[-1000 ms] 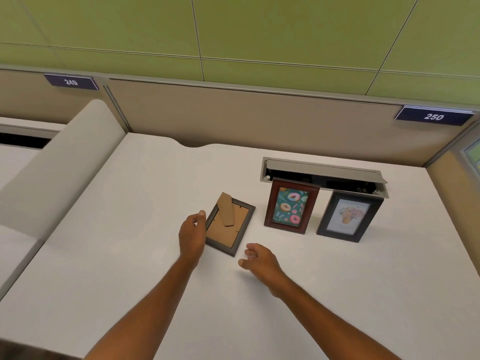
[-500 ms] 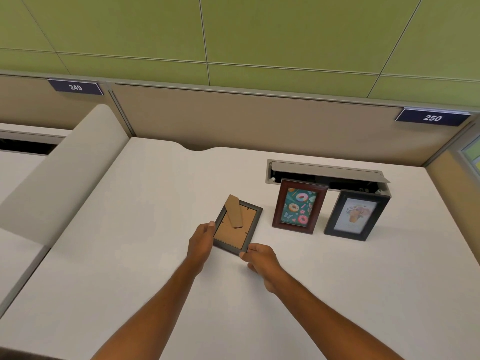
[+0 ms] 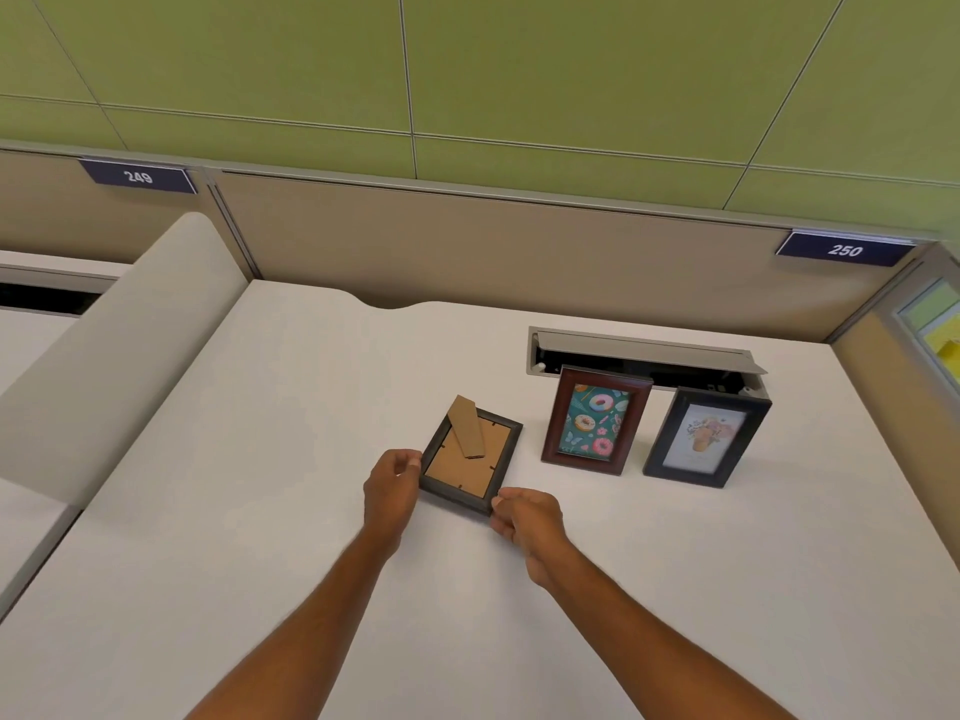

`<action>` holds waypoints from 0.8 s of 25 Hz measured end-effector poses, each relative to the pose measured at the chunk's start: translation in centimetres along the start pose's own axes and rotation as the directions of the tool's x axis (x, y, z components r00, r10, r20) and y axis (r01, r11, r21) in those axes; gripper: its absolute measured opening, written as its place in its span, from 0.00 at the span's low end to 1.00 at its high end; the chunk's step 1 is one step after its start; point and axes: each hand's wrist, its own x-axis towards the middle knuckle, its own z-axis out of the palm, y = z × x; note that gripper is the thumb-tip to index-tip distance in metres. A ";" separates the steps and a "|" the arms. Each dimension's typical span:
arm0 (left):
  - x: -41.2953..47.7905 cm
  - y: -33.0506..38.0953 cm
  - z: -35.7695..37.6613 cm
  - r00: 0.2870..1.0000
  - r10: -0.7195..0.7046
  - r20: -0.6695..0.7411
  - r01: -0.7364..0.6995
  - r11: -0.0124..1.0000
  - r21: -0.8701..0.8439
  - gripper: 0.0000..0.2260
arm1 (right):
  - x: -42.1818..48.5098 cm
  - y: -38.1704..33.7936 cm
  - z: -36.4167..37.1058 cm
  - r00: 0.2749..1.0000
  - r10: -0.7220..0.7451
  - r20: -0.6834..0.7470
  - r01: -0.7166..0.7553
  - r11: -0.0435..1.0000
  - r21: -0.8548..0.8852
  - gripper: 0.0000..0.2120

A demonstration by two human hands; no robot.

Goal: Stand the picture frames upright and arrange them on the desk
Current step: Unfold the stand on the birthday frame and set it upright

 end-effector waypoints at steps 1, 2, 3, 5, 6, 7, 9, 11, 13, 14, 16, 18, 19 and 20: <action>0.1 0.1 -0.1 1.000 0.018 -0.004 -0.018 1.000 -0.008 0.10 | 0.1 -0.3 0.0 1.000 -0.012 0.000 0.012 1.000 0.010 0.14; 0.3 0.2 -0.2 1.000 0.029 -0.006 -0.029 1.000 -0.007 0.12 | 0.1 -0.6 -0.1 1.000 -0.026 0.002 0.026 1.000 0.016 0.14; 0.5 0.2 -0.3 0.999 0.038 -0.005 -0.038 0.999 -0.004 0.15 | 0.1 -0.9 -0.1 0.999 -0.041 0.006 0.041 0.999 0.019 0.15; 1.0 0.5 -0.5 0.998 0.062 0.003 -0.062 0.998 -0.010 0.19 | 0.0 -1.4 -0.3 0.996 -0.085 0.020 0.085 0.996 0.006 0.17; 1.2 0.7 -0.5 0.997 0.070 0.008 -0.070 0.997 -0.018 0.21 | 0.0 -1.5 -0.5 0.993 -0.119 0.028 0.120 0.993 -0.016 0.18; 1.3 1.0 -0.5 0.997 0.076 0.010 -0.076 0.997 -0.026 0.22 | 0.0 -1.7 -0.6 0.987 -0.159 0.037 0.160 0.986 -0.045 0.20; 1.5 1.3 -0.5 0.996 0.092 0.008 -0.091 0.995 -0.030 0.24 | -0.1 -2.1 -0.6 0.972 -0.230 0.046 0.234 0.967 -0.098 0.23; 1.7 1.6 -0.5 0.993 0.116 0.009 -0.115 0.993 -0.033 0.22 | 0.0 -2.7 -0.4 0.963 -0.269 0.017 0.269 0.955 -0.128 0.23; 1.8 2.0 -0.4 0.989 0.149 0.015 -0.148 0.988 -0.034 0.19 | 0.0 -3.3 -0.1 0.953 -0.302 -0.011 0.297 0.943 -0.148 0.21; 1.8 2.2 -0.3 0.986 0.167 0.017 -0.166 0.986 -0.032 0.19 | 0.0 -3.7 -0.1 0.944 -0.331 -0.015 0.325 0.933 -0.154 0.21; 1.8 2.9 -0.3 0.979 0.202 0.021 -0.201 0.978 -0.049 0.18 | -0.1 -4.2 0.1 0.911 -0.412 -0.011 0.405 0.901 -0.157 0.20; 2.0 3.5 -0.2 0.970 0.242 0.013 -0.241 0.967 -0.078 0.18 | -0.2 -4.8 0.2 0.878 -0.478 -0.012 0.470 0.867 -0.163 0.19; 2.1 3.8 -0.1 0.967 0.256 0.006 -0.254 0.963 -0.086 0.18 | -0.2 -5.1 0.2 0.868 -0.496 -0.018 0.487 0.857 -0.167 0.19; 2.2 4.2 0.0 0.964 0.266 0.002 -0.265 0.960 -0.095 0.17 | -0.2 -5.4 0.2 0.859 -0.511 -0.025 0.500 0.850 -0.168 0.19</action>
